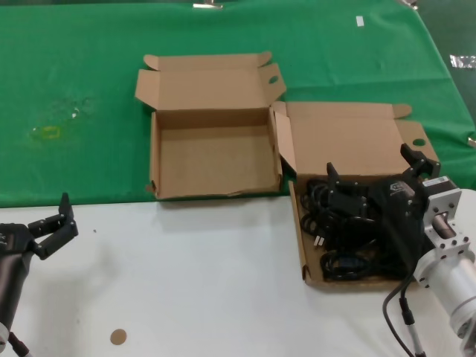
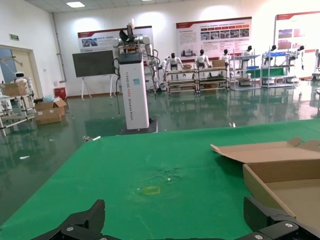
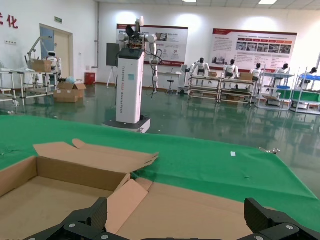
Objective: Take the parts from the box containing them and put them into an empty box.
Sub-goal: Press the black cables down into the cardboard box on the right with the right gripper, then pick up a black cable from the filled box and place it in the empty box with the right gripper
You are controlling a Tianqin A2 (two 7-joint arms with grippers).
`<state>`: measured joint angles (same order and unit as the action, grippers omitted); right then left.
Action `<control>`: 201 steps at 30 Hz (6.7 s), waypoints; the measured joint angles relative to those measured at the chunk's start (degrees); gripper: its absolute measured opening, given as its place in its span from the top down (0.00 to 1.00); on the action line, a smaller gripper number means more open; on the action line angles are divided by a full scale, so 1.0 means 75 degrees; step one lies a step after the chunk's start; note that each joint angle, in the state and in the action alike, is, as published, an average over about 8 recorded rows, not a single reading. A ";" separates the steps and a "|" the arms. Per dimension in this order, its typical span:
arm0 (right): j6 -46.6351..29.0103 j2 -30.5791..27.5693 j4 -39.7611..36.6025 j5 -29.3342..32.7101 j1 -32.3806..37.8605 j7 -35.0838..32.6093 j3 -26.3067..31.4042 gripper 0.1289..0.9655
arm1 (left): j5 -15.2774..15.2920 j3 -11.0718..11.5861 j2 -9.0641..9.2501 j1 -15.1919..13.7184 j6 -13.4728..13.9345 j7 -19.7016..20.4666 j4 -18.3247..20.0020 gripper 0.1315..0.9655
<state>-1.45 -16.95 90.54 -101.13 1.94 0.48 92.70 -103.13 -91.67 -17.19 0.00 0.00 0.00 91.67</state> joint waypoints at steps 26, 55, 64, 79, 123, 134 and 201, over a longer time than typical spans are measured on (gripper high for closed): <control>0.0687 -0.1878 0.0296 -0.1211 0.0264 0.0289 0.1403 0.00 | 0.0000 0.0000 0.0000 0.0000 0.0000 0.0000 0.0000 0.22; -0.6022 -0.6828 0.0090 0.0077 0.4101 0.2604 0.3475 0.00 | 0.0000 0.0000 0.0000 0.0000 0.0000 0.0000 0.0000 0.85; -0.7682 -0.5842 -0.0633 0.1538 0.4983 0.2287 0.3798 0.00 | 0.0001 0.0000 0.0000 0.0000 0.0000 0.0000 0.0000 0.95; -0.8284 -0.4500 -0.1605 0.2803 0.5407 0.2003 0.3866 0.03 | 0.0001 0.0000 0.0000 0.0000 0.0000 0.0000 0.0000 0.98; -0.8789 -0.4212 -0.1816 0.3374 0.5610 0.1760 0.3233 0.90 | 0.0001 0.0000 0.0000 0.0000 0.0000 0.0001 0.0000 0.98; -0.9046 -0.4060 -0.1728 0.3314 0.6014 0.1949 0.3188 0.95 | 0.0002 0.0000 0.0000 0.0000 0.0000 0.0007 0.0000 0.98; -0.6504 0.1150 -0.7399 0.4759 0.9283 0.0587 0.4454 0.88 | 0.0003 0.0000 0.0000 0.0000 0.0000 0.0003 0.0000 0.98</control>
<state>-50.23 -8.32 35.05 -65.44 71.56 4.89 126.10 -103.11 -91.68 -17.19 0.00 0.00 0.03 91.67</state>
